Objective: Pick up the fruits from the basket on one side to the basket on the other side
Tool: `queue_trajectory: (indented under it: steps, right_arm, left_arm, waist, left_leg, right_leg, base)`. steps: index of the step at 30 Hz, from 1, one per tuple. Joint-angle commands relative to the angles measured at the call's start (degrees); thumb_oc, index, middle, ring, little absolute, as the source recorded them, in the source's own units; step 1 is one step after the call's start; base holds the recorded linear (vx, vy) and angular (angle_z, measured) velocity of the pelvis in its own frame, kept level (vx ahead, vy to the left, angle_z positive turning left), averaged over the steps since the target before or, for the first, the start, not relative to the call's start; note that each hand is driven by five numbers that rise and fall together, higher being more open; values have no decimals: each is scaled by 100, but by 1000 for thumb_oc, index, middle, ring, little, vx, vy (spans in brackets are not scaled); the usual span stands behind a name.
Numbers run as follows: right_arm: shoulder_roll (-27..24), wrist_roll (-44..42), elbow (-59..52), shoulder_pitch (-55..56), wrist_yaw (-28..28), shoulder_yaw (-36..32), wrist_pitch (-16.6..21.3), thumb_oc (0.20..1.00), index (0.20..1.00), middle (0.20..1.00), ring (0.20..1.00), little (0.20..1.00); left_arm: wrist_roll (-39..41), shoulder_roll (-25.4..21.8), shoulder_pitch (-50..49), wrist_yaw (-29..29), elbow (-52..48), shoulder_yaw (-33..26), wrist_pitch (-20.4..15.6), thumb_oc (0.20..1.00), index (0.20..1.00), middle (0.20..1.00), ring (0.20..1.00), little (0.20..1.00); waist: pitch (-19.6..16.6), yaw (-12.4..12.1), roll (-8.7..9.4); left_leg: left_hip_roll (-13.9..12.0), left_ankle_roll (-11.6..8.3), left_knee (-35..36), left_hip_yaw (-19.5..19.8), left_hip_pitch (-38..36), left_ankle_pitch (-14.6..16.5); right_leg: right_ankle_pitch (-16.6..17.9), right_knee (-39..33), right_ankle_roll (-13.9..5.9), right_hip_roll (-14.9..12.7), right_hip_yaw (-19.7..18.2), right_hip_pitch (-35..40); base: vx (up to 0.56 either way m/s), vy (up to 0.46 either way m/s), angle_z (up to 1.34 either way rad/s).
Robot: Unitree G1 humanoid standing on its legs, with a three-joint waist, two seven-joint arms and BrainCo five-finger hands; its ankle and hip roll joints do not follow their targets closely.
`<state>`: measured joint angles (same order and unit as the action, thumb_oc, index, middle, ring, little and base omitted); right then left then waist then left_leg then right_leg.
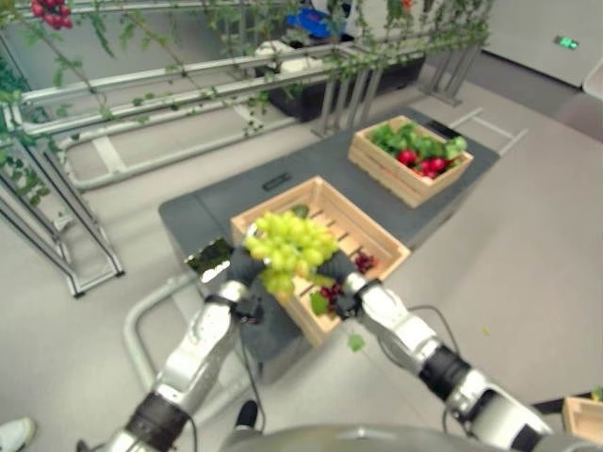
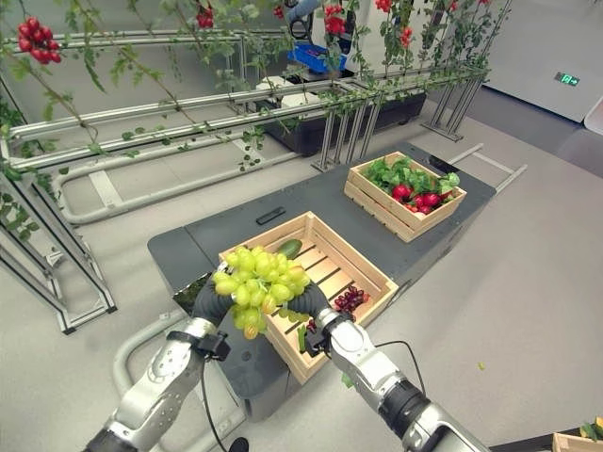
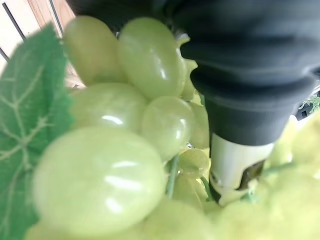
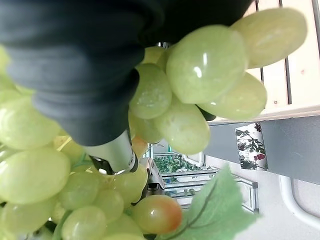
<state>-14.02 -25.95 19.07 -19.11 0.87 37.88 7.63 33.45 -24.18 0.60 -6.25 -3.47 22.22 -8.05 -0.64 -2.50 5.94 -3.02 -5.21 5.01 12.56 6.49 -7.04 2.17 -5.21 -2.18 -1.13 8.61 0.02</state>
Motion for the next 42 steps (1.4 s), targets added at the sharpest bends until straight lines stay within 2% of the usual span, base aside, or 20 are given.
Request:
queue_trajectory:
  steps: [1,2,3,9,14,16,21,22,26,27,29,30,32,33,34,35,36,39,41,42]
  right_arm:
    - [429,59,-63,-398,91,-222,447,200,200,200,200,200]
    - [401,78,-74,-377,107,-257,457,200,200,200,200,200]
    - [404,77,-74,-371,107,-252,456,200,200,200,200,200]
    - [52,323,-259,42,183,-718,498,200,200,200,200,200]
    - [-258,540,-512,436,188,-1195,522,200,200,200,200,200]
    - [-321,570,-566,537,189,-1280,529,200,200,200,200,200]
    - [-512,677,-673,885,189,-1675,569,200,200,200,200,200]
    - [-602,734,-720,1029,162,-1808,565,200,200,200,200,200]
    - [-733,823,-869,1263,158,-2000,576,200,200,200,200,200]
    - [-781,847,-960,1352,152,-2061,574,200,200,200,200,200]
    - [-880,818,-1190,1607,106,-2206,590,200,200,200,200,200]
    - [-944,826,-1342,1733,71,-2277,598,200,200,200,200,200]
    - [-990,829,-1570,1958,36,-2379,610,200,200,200,200,200]
    - [-991,829,-1572,1959,36,-2381,609,200,200,200,200,200]
    - [-1021,807,-1697,2118,28,-2478,645,200,200,200,200,200]
    - [-1065,784,-1982,2410,-13,-2677,649,200,200,200,200,200]
    - [-1068,773,-2111,2594,-42,-2776,661,200,200,200,200,200]
    - [-1091,752,-2352,2934,-64,-3079,681,200,200,200,200,200]
    - [-1084,701,-2438,3040,-38,-3212,713,200,200,200,200,200]
    - [-1090,700,-2484,3051,9,-3304,756,200,200,200,200,200]
  left_arm:
    - [62,212,422,84,-283,-8,-553,1000,1000,1000,1000,1000]
    - [69,214,345,70,-313,-78,-597,1000,1000,1000,1000,1000]
    - [69,213,337,69,-314,-79,-596,1000,1000,1000,1000,1000]
    - [-6,56,-459,82,-435,-920,-745,1000,1000,1000,1000,1000]
    - [-129,124,-1086,95,-304,-1563,-856,1000,1000,1000,1000,1000]
    - [-117,177,-1192,85,-214,-1653,-859,1000,1000,1000,1000,1000]
    - [-703,196,-1510,95,266,-1934,-852,1000,1000,1000,1000,1000]
    - [-1165,131,-1643,66,596,-1995,-797,1000,1000,1000,1000,1000]
    - [-2031,71,-1684,-53,1514,-1897,-705,1000,1000,1000,1000,1000]
    - [-2375,82,-1652,-114,2003,-1801,-635,1000,1000,1000,1000,1000]
    - [-3032,247,-1516,-167,3709,-1575,-287,1000,1000,1000,1000,1000]
    - [-3436,338,-1346,-273,4450,-1454,-260,1000,1000,1000,1000,1000]
    - [-3741,483,-1250,-336,5307,-1424,-150,1000,1000,1000,1000,1000]
    - [-3741,485,-1248,-337,5311,-1423,-153,1000,1000,1000,1000,1000]
    - [-3957,561,-1209,-448,5919,-1496,-40,1000,1000,1000,1000,1000]
    - [-4039,754,-1125,-501,6963,-1735,115,1000,1000,1000,1000,1000]
    - [-4034,789,-1124,-514,7329,-1929,167,1000,1000,1000,1000,1000]
    - [-3999,778,-1110,-503,7769,-2280,212,1000,1000,1000,1000,1000]
    - [-4075,750,-1107,-532,7711,-2241,142,1000,1000,1000,1000,1000]
    - [-4264,704,-1070,-569,7548,-2075,87,1000,1000,1000,1000,1000]
  waist:
    - [-168,-67,226]
    - [-151,-79,236]
    - [-165,-77,231]
    - [-137,-164,252]
    - [-113,-237,270]
    - [-111,-252,273]
    - [-58,-297,268]
    - [-45,-309,263]
    - [-41,-300,237]
    - [-38,-285,228]
    - [-46,-174,209]
    - [-49,-133,183]
    - [-56,-74,179]
    - [-56,-76,178]
    - [-54,-11,182]
    - [-49,56,176]
    - [-43,93,177]
    - [4,194,157]
    - [12,225,140]
    - [75,276,117]
  left_leg:
    - [150,320,-1,-267,-554,859]
    - [166,322,-1,-264,-522,786]
    - [151,320,-1,-263,-554,857]
    - [169,330,-1,-260,-582,873]
    - [196,355,-1,-253,-603,885]
    - [206,363,-1,-254,-613,887]
    - [248,398,-1,-273,-615,878]
    - [274,421,-1,-280,-624,884]
    - [318,455,-1,-306,-639,888]
    - [335,469,-3,-325,-645,889]
    - [373,504,-8,-374,-644,876]
    - [396,520,-16,-397,-646,884]
    - [420,542,-18,-436,-649,895]
    - [420,542,-18,-437,-649,895]
    - [435,555,-19,-458,-646,893]
    - [459,581,-21,-499,-632,902]
    - [469,593,-20,-526,-617,900]
    - [497,614,-4,-612,-483,845]
    - [493,616,-1,-684,-392,817]
    - [442,612,-8,-817,-195,761]
  right_leg:
    - [-255,78,-407,-107,-60,23]
    - [-204,91,-407,-126,-54,-10]
    - [-254,78,-407,-110,-58,27]
    - [-245,78,-426,-126,-22,63]
    - [-232,80,-446,-157,-4,96]
    - [-223,81,-450,-164,-1,104]
    - [-194,82,-468,-191,-11,106]
    - [-176,87,-485,-215,-23,109]
    - [-149,99,-516,-248,-50,110]
    - [-142,113,-529,-263,-70,108]
    - [-121,161,-552,-294,-150,64]
    - [-116,194,-559,-301,-195,35]
    - [-101,230,-564,-303,-263,-10]
    - [-101,231,-564,-303,-264,-11]
    - [-83,254,-572,-310,-312,-46]
    - [-59,286,-588,-313,-400,-112]
    - [-38,293,-588,-311,-435,-150]
    - [154,207,-648,-300,-606,-321]
    - [289,144,-678,-287,-693,-445]
    - [528,104,-768,-295,-830,-696]
  base:
    - [0,0,0]
    - [31,-5,0]
    - [0,0,0]
    - [5,1,0]
    - [-1,13,0]
    - [-13,34,1]
    - [-28,47,1]
    - [-20,60,-1]
    - [-12,58,-2]
    - [-26,99,-2]
    - [-36,124,-9]
    - [-24,105,-17]
    - [-14,70,-12]
    - [-23,53,-7]
    - [-42,83,-17]
    - [-53,111,-21]
    - [-63,115,-9]
    - [-84,75,-20]
    - [-120,33,-37]
    - [-185,-5,-22]
